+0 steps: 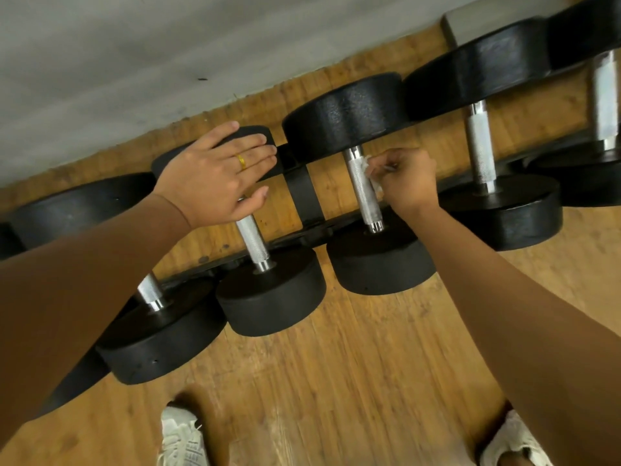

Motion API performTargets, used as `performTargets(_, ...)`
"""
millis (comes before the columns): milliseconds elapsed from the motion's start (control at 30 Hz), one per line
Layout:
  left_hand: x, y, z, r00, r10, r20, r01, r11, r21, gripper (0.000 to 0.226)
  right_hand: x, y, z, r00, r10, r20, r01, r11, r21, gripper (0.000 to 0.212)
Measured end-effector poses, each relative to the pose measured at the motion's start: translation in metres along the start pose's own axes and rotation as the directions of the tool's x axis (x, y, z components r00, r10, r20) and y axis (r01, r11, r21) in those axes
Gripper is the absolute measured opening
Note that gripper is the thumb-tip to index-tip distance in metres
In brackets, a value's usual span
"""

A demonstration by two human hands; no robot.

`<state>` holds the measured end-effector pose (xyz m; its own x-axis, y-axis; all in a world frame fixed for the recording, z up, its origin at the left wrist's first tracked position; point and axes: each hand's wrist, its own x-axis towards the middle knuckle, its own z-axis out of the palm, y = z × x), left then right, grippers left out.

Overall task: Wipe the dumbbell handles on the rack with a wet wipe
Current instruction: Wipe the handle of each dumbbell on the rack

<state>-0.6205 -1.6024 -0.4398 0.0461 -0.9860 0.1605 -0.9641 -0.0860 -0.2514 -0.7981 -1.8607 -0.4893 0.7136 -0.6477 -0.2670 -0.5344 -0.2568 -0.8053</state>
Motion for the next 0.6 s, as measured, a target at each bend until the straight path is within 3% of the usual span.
performTargets(100, 0.001, 0.001, 0.000, 1.000, 0.008, 0.009, -0.008, 1.000, 0.005, 0.047, 0.003, 0.003, -0.001, 0.999, -0.008, 0.037, 0.007, 1.000, 0.026, 0.005)
performTargets(267, -0.001, 0.000, -0.002, 1.000, 0.005, 0.025, -0.005, 1.000, -0.007, 0.048, -0.023, 0.018, -0.019, 0.979, 0.001, 0.204, 0.021, 0.994, -0.106, 0.004)
performTargets(367, 0.001, 0.000, -0.003, 1.000, 0.006, 0.014, -0.006, 1.000, -0.006, 0.048, -0.016, 0.011, -0.018, 0.986, -0.033, 0.165, 0.052, 0.992, -0.114, 0.004)
performTargets(500, 0.001, 0.000, -0.001, 1.000, 0.012, 0.007, -0.012, 1.000, -0.001, 0.046, -0.025, 0.008, -0.015, 0.991, 0.020, 0.129, -0.011, 0.998, -0.065, 0.005)
performTargets(600, -0.001, 0.000, -0.001, 1.000, 0.016, 0.011, -0.016, 1.000, -0.014, 0.047, -0.037, 0.018, -0.023, 0.966, 0.086, 0.244, -0.031, 0.975, -0.221, 0.021)
